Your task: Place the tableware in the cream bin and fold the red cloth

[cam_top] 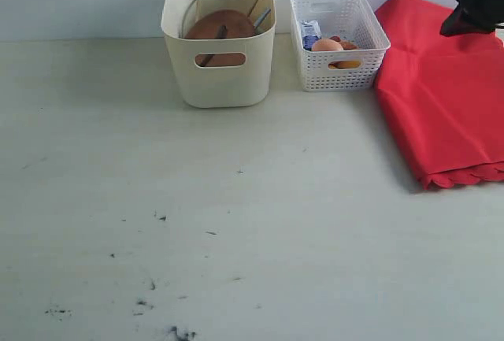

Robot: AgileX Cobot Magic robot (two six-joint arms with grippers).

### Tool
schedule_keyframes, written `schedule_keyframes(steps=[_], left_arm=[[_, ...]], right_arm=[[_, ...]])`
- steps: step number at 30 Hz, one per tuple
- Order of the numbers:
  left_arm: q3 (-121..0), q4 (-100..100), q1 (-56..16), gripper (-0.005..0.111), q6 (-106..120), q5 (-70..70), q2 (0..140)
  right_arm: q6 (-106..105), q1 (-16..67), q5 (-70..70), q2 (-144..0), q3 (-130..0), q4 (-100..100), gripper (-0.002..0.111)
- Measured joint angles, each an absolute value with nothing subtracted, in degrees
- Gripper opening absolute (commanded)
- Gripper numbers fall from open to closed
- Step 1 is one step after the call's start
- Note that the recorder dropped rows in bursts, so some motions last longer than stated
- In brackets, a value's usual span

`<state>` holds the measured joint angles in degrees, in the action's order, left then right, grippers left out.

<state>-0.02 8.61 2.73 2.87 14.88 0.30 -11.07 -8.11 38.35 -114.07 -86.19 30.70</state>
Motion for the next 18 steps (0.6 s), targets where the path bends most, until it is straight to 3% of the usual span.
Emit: schedule_keyframes(steps=[8,18], left_arm=[[-0.02,8.61,2.73,0.003,2.87,14.92,0.3],[-0.02,8.61,2.73,0.003,2.87,14.92,0.3]], right_arm=[[-12.7,-3.42,44.42,-104.48,-82.88,31.7,0.0],[-11.08,4.67,44.55,-82.23,-65.05,30.03,0.0]])
